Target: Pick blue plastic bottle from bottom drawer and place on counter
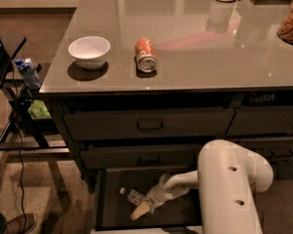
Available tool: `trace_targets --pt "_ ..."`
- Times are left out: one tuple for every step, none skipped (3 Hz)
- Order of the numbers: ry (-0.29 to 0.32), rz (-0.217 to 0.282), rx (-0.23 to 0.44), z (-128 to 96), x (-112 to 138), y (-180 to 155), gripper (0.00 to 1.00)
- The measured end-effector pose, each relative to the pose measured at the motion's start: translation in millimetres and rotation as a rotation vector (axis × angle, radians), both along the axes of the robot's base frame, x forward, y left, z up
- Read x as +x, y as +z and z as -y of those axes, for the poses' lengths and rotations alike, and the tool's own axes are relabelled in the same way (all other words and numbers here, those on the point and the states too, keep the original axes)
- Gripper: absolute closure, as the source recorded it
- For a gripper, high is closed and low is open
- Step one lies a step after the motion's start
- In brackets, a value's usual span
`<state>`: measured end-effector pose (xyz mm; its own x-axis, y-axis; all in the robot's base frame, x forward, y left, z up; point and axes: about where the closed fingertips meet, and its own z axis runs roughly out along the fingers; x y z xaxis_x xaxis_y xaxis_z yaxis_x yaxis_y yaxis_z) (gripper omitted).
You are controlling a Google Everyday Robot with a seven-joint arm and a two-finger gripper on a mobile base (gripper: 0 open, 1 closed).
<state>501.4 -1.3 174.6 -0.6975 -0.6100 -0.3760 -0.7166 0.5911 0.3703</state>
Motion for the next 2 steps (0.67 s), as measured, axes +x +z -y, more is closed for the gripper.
trace_targets --pt "-0.005 -0.004 -0.009 -2.7 5.1 -14.3 0.00" --pt "-0.005 -0.004 -0.008 -2.8 5.3 -14.5 0.19"
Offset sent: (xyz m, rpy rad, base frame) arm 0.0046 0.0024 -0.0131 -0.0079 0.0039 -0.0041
